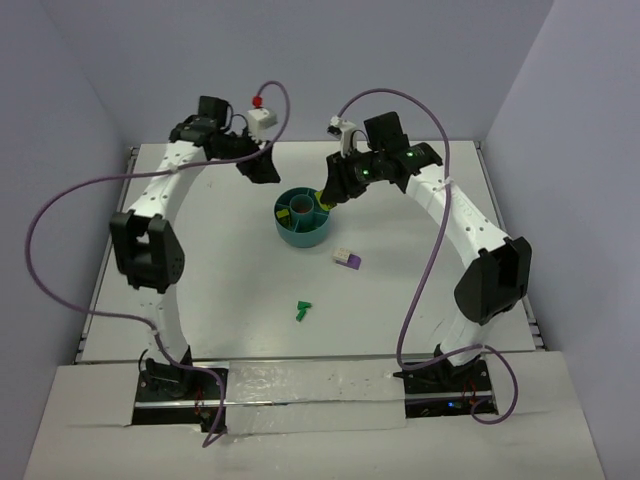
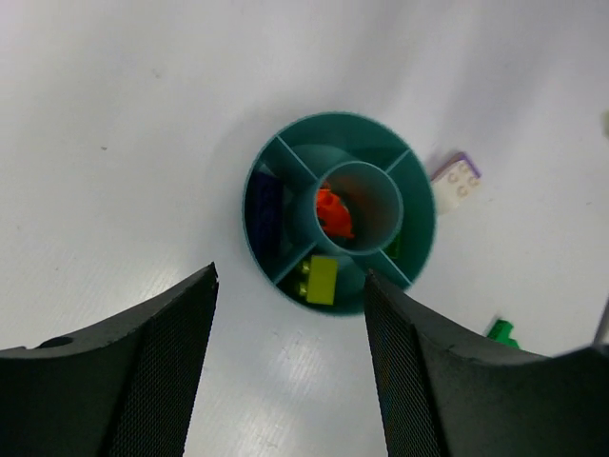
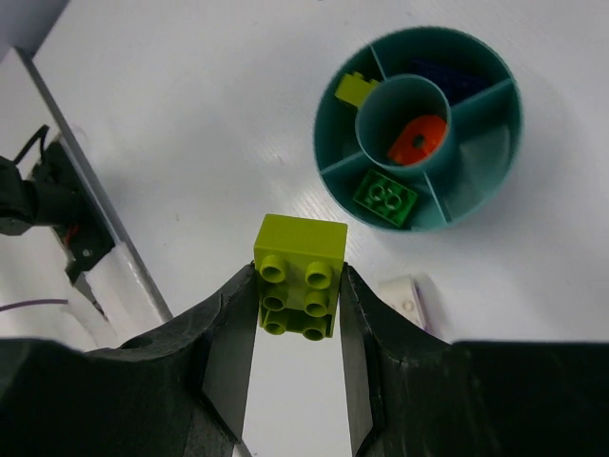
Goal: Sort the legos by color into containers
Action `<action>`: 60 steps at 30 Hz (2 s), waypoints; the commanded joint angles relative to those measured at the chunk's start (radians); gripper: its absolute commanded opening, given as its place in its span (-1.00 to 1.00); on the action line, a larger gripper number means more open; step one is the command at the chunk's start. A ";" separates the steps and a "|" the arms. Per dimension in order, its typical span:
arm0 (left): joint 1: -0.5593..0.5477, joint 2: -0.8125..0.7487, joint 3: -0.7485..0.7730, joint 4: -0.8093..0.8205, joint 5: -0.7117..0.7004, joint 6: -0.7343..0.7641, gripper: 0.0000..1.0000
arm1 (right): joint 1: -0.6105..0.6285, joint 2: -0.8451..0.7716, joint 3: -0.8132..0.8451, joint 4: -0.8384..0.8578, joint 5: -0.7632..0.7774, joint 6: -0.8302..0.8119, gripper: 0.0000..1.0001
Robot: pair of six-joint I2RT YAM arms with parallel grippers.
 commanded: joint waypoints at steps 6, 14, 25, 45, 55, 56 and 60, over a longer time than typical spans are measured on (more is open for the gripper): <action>0.116 -0.457 -0.449 0.290 0.372 0.026 0.41 | 0.085 0.101 0.085 0.162 -0.035 0.132 -1.00; 0.130 -0.498 -0.503 0.043 0.680 0.237 0.35 | 0.129 0.087 0.013 0.297 -0.305 0.128 -1.00; 0.130 -0.407 -0.387 -0.477 0.763 0.737 0.22 | 0.169 -0.002 -0.100 0.364 -0.441 0.015 -1.00; 0.050 -0.437 -0.454 -0.304 0.630 0.545 0.13 | 0.223 -0.015 -0.044 0.235 -0.329 -0.155 -1.00; 0.001 -0.464 -0.504 -0.221 0.581 0.477 0.08 | 0.226 -0.020 -0.037 0.220 -0.326 -0.164 -1.00; 0.001 -0.461 -0.498 -0.230 0.583 0.489 0.06 | 0.226 -0.020 -0.039 0.220 -0.325 -0.166 -1.00; 0.001 -0.452 -0.487 -0.251 0.600 0.512 -0.12 | 0.227 -0.022 -0.042 0.213 -0.319 -0.175 -1.00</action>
